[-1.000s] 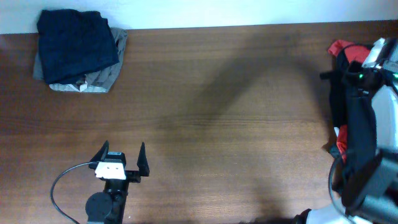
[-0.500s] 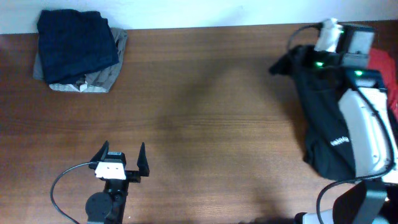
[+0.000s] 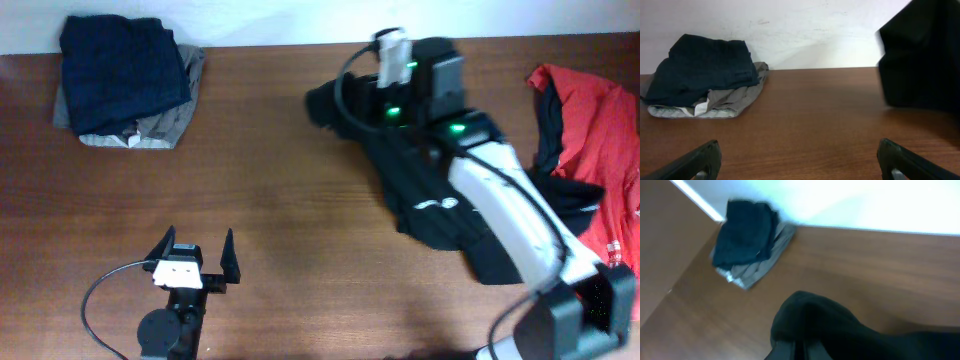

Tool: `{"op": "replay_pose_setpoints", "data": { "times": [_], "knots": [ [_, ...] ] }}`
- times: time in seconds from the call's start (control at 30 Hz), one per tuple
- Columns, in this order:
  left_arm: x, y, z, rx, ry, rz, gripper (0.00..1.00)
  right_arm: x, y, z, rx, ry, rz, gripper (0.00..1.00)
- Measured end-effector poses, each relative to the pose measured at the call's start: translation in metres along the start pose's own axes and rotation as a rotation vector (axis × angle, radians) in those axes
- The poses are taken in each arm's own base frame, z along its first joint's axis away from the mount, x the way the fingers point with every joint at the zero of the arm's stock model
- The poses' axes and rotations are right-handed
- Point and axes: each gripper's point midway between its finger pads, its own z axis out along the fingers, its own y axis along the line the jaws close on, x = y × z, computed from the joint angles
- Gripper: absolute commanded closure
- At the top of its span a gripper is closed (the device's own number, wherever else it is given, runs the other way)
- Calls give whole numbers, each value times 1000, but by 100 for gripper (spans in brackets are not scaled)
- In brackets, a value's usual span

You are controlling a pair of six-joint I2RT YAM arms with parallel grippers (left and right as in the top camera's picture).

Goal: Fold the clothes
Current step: 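Pull the black shirt left onto the table center with the right gripper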

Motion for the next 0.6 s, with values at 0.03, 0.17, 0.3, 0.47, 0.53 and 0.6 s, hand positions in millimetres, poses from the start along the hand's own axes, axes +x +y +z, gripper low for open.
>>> {"op": "replay_pose_setpoints", "data": {
  "times": [0.03, 0.17, 0.3, 0.47, 0.53, 0.6],
  "knots": [
    [0, 0, 0, 0, 0, 0, 1, 7, 4, 11, -12, 15, 4, 96],
    [0, 0, 0, 0, 0, 0, 1, 46, 12, 65, -59, 95, 58, 96],
    [0, 0, 0, 0, 0, 0, 1, 90, 31, 107, -159, 181, 82, 95],
    [0, 0, 0, 0, 0, 0, 1, 135, 76, 124, -264, 286, 64, 87],
    [0, 0, 0, 0, 0, 0, 1, 139, 90, 122, -290, 303, 37, 87],
    [0, 0, 0, 0, 0, 0, 1, 144, 100, 120, -298, 339, 13, 85]
  ]
}}
